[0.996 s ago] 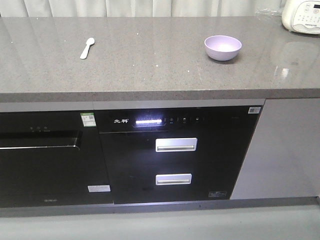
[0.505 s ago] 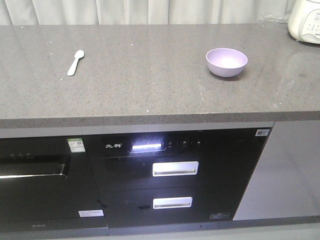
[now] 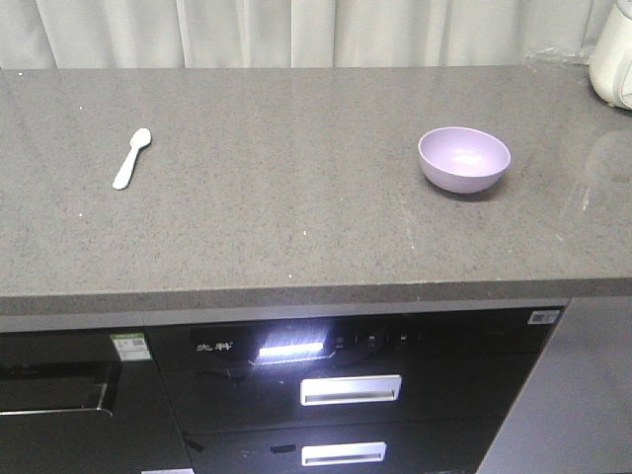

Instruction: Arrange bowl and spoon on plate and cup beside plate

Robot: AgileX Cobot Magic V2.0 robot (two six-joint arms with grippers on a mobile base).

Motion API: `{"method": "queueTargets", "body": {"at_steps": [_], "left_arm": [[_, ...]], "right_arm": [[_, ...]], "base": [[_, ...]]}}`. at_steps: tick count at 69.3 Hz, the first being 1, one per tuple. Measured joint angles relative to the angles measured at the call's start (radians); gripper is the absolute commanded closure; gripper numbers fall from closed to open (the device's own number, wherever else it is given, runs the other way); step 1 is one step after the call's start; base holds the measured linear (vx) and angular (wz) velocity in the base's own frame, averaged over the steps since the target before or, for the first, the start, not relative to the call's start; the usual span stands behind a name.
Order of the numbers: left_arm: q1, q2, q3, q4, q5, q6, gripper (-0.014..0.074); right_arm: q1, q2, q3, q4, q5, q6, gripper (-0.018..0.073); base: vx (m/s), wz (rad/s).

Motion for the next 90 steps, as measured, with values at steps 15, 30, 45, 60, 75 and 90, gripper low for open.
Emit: {"method": "queueTargets", "body": {"at_steps": [15, 30, 45, 60, 75, 90], "left_arm": [[0.0, 0.0, 0.0, 0.0, 0.0, 0.0, 0.0603], [0.0, 0.0, 0.0, 0.0, 0.0, 0.0, 0.0603], [0.0, 0.0, 0.0, 0.0, 0.0, 0.0, 0.0603], [0.0, 0.0, 0.0, 0.0, 0.0, 0.0, 0.0603], [0.0, 0.0, 0.0, 0.0, 0.0, 0.0, 0.0603], [0.0, 0.0, 0.0, 0.0, 0.0, 0.0, 0.0603]], "right_arm": [[0.0, 0.0, 0.0, 0.0, 0.0, 0.0, 0.0565], [0.0, 0.0, 0.0, 0.0, 0.0, 0.0, 0.0565], [0.0, 0.0, 0.0, 0.0, 0.0, 0.0, 0.0565], [0.0, 0.0, 0.0, 0.0, 0.0, 0.0, 0.0565], [0.0, 0.0, 0.0, 0.0, 0.0, 0.0, 0.0565], [0.0, 0.0, 0.0, 0.0, 0.0, 0.0, 0.0565]], "base": [[0.17, 0.02], [0.14, 0.01], [0.1, -0.02], [0.07, -0.04], [0.06, -0.02], [0.05, -0.02]]}}
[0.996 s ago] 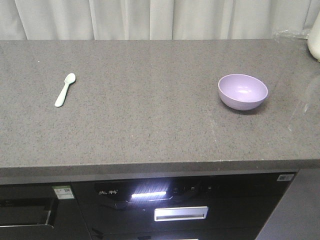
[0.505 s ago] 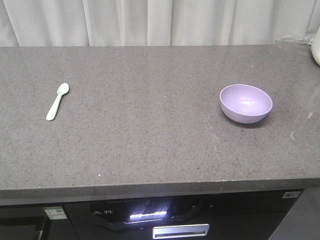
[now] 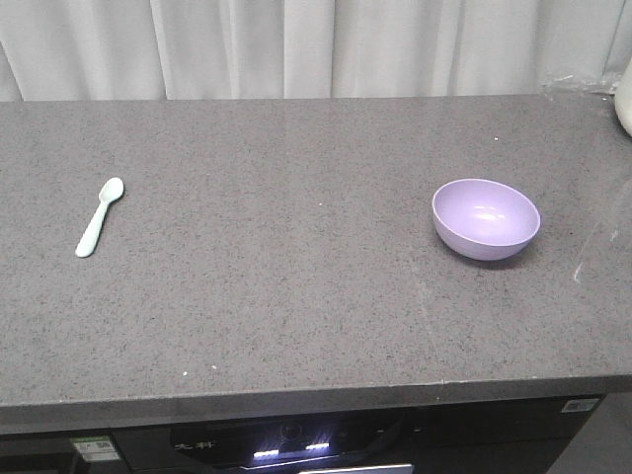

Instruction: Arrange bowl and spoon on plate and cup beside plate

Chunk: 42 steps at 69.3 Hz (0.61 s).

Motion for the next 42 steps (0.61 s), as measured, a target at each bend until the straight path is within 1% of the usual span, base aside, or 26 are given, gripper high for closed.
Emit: {"method": "queueTargets", "body": {"at_steps": [42], "left_arm": [[0.0, 0.0, 0.0, 0.0, 0.0, 0.0, 0.0603]], "right_arm": [[0.0, 0.0, 0.0, 0.0, 0.0, 0.0, 0.0565]], "base": [[0.04, -0.01]]}}
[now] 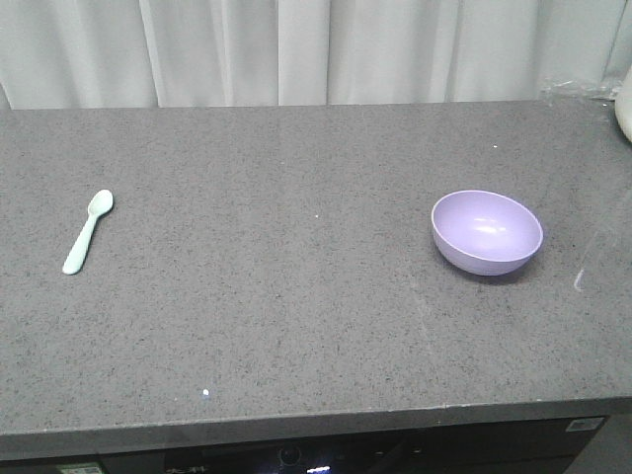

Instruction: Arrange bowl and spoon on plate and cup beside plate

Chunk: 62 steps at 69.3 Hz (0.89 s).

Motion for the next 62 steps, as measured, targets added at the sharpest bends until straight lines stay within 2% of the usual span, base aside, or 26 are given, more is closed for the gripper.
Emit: {"method": "queueTargets", "body": {"at_steps": [62], "left_arm": [[0.0, 0.0, 0.0, 0.0, 0.0, 0.0, 0.0603]], "right_arm": [[0.0, 0.0, 0.0, 0.0, 0.0, 0.0, 0.0565]], "base": [[0.03, 0.0]]}}
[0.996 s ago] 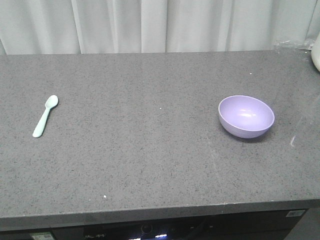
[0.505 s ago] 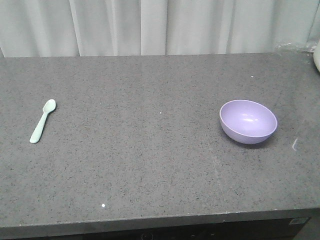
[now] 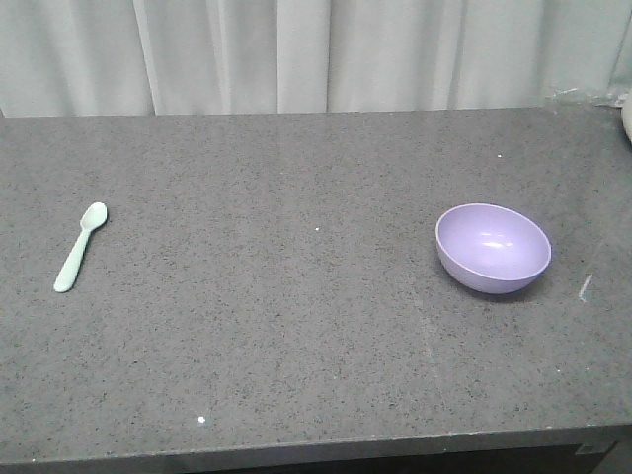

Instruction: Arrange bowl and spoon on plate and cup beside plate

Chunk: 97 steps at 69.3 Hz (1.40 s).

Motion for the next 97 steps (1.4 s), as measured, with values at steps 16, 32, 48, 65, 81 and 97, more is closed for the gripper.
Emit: {"method": "queueTargets", "body": {"at_steps": [16, 32, 48, 65, 81, 97], "left_arm": [[0.0, 0.0, 0.0, 0.0, 0.0, 0.0, 0.0603], [0.0, 0.0, 0.0, 0.0, 0.0, 0.0, 0.0603], [0.0, 0.0, 0.0, 0.0, 0.0, 0.0, 0.0603], [0.0, 0.0, 0.0, 0.0, 0.0, 0.0, 0.0603], [0.0, 0.0, 0.0, 0.0, 0.0, 0.0, 0.0603], [0.0, 0.0, 0.0, 0.0, 0.0, 0.0, 0.0603]], "right_arm": [[0.0, 0.0, 0.0, 0.0, 0.0, 0.0, 0.0565], [0.0, 0.0, 0.0, 0.0, 0.0, 0.0, 0.0565], [0.0, 0.0, 0.0, 0.0, 0.0, 0.0, 0.0565], [0.0, 0.0, 0.0, 0.0, 0.0, 0.0, 0.0565], [0.0, 0.0, 0.0, 0.0, 0.0, 0.0, 0.0565], [0.0, 0.0, 0.0, 0.0, 0.0, 0.0, 0.0565]], "base": [[0.02, 0.0], [0.02, 0.0], [0.01, 0.01], [0.0, 0.0], [0.0, 0.01], [0.0, 0.01]]}}
